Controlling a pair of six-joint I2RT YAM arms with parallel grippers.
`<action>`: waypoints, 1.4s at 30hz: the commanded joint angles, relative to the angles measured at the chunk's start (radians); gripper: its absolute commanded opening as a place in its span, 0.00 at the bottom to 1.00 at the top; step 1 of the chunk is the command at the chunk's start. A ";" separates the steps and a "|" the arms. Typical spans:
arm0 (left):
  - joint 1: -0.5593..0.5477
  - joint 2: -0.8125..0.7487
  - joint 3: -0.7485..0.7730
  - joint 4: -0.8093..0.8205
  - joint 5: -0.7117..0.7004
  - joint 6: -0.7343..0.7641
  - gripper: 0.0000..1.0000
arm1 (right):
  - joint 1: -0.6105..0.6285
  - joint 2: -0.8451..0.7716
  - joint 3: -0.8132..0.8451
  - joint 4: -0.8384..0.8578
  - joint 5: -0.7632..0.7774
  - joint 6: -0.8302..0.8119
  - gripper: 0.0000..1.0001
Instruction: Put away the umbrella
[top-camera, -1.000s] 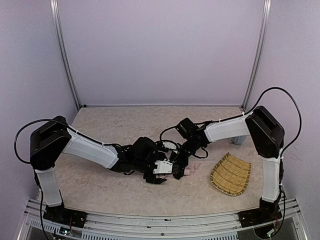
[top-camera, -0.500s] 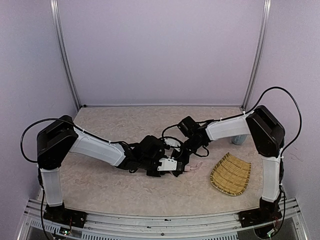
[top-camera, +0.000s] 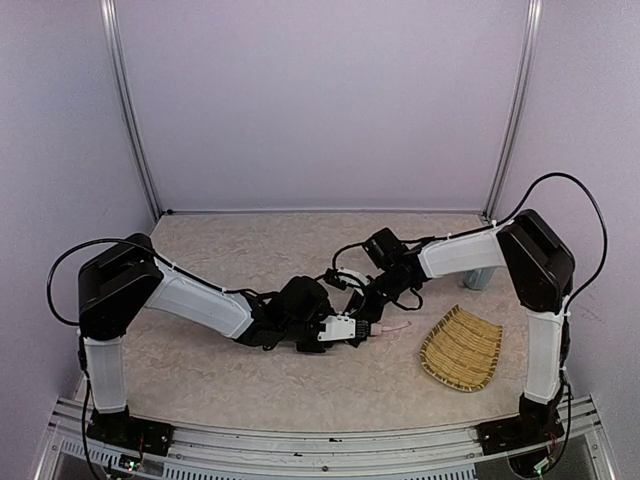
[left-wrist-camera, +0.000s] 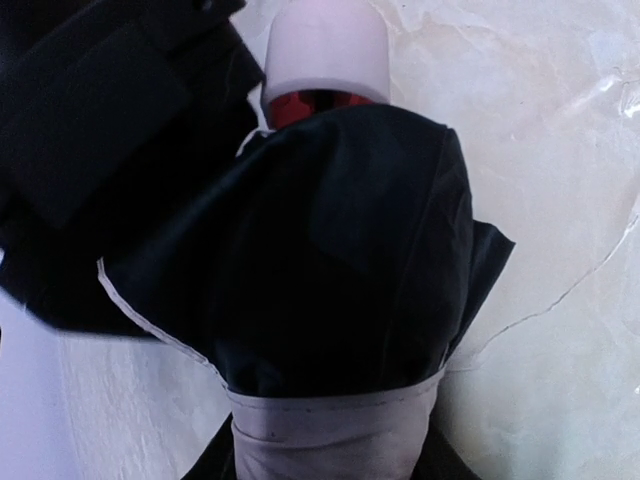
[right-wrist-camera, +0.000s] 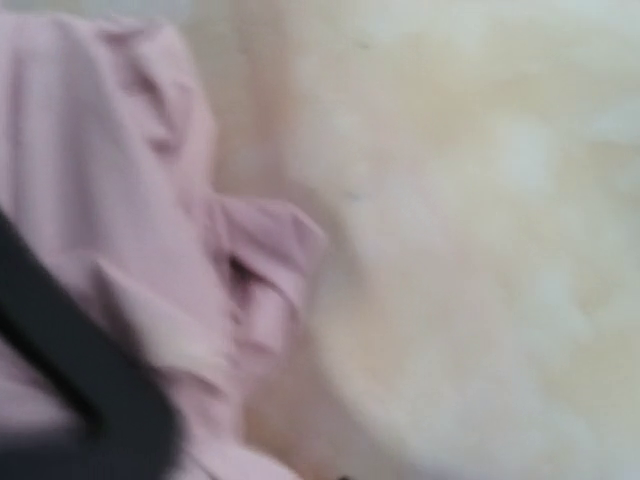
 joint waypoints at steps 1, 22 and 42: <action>0.017 -0.066 -0.100 0.087 -0.043 -0.105 0.00 | -0.037 -0.044 -0.055 -0.042 0.059 0.057 0.18; 0.006 -0.920 -0.373 0.442 0.796 -0.593 0.00 | -0.096 -0.732 -0.391 0.476 -0.293 0.205 0.36; -0.144 -0.995 -0.335 0.521 0.882 -0.642 0.00 | 0.359 -1.092 -0.492 0.740 -0.231 -0.204 0.54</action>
